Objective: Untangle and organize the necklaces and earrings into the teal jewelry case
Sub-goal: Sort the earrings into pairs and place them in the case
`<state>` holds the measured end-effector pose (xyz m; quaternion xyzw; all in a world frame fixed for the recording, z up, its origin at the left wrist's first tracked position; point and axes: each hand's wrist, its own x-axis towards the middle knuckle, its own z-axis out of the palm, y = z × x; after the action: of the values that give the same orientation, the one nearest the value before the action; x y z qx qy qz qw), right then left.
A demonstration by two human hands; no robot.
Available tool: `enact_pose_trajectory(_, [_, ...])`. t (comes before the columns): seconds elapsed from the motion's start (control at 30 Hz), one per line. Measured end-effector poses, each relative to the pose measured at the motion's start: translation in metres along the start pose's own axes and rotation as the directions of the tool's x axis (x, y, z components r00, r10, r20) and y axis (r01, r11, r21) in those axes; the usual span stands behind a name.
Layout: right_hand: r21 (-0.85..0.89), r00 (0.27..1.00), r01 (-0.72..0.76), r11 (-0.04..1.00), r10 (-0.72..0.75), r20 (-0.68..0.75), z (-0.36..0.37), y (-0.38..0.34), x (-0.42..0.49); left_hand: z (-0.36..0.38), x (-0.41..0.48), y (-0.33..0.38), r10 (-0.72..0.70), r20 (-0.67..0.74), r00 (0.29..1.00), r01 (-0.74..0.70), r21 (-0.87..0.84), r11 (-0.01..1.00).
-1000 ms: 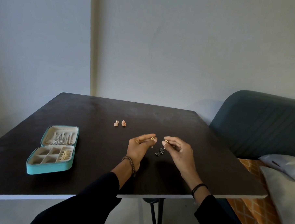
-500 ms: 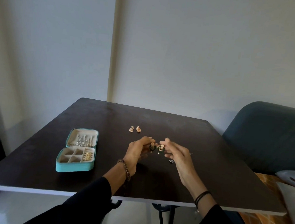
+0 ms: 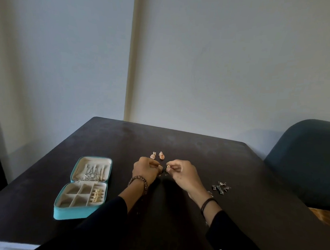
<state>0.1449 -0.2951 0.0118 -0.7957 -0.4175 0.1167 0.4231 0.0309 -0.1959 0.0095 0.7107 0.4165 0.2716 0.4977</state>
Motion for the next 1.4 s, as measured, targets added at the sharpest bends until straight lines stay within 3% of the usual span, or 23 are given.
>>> enact_pose_trajectory(0.2, [-0.070,0.998,-0.055,0.996,0.056,0.004,0.014,0.001,0.026,-0.006,0.022,-0.001,-0.006,0.017,1.000,0.003,0.181,0.983])
enact_pose_trajectory(0.43, [-0.085,0.999,-0.023,0.996,0.021,-0.023,0.025,0.004,0.028,-0.007,0.024,0.002,0.024,-0.007,1.000,-0.020,0.352,0.936])
enact_pose_trajectory(0.73, [-0.112,0.995,0.002,0.994,-0.013,-0.101,0.002,0.006,-0.003,-0.001,-0.004,0.014,0.143,-0.186,0.972,-0.068,0.360,0.930])
enact_pose_trajectory(0.93, [-0.092,0.985,-0.011,0.996,-0.005,-0.175,-0.039,0.021,-0.043,0.023,-0.048,0.020,0.258,0.004,0.966,-0.249,0.279,0.927])
enact_pose_trajectory(1.1, [-0.075,0.969,-0.050,0.996,0.031,-0.246,-0.077,0.050,-0.073,0.060,-0.070,0.008,0.245,0.207,0.947,-0.277,0.143,0.950])
enact_pose_trajectory(1.27, [-0.020,0.955,-0.117,0.993,0.107,-0.277,-0.095,0.088,-0.095,0.086,-0.073,0.006,0.320,0.262,0.911,-0.368,0.164,0.915])
enact_pose_trajectory(1.4, [-0.020,0.962,-0.074,0.997,0.066,-0.265,-0.094,0.096,-0.094,0.097,-0.068,0.013,0.343,0.325,0.881,-0.423,0.222,0.878])
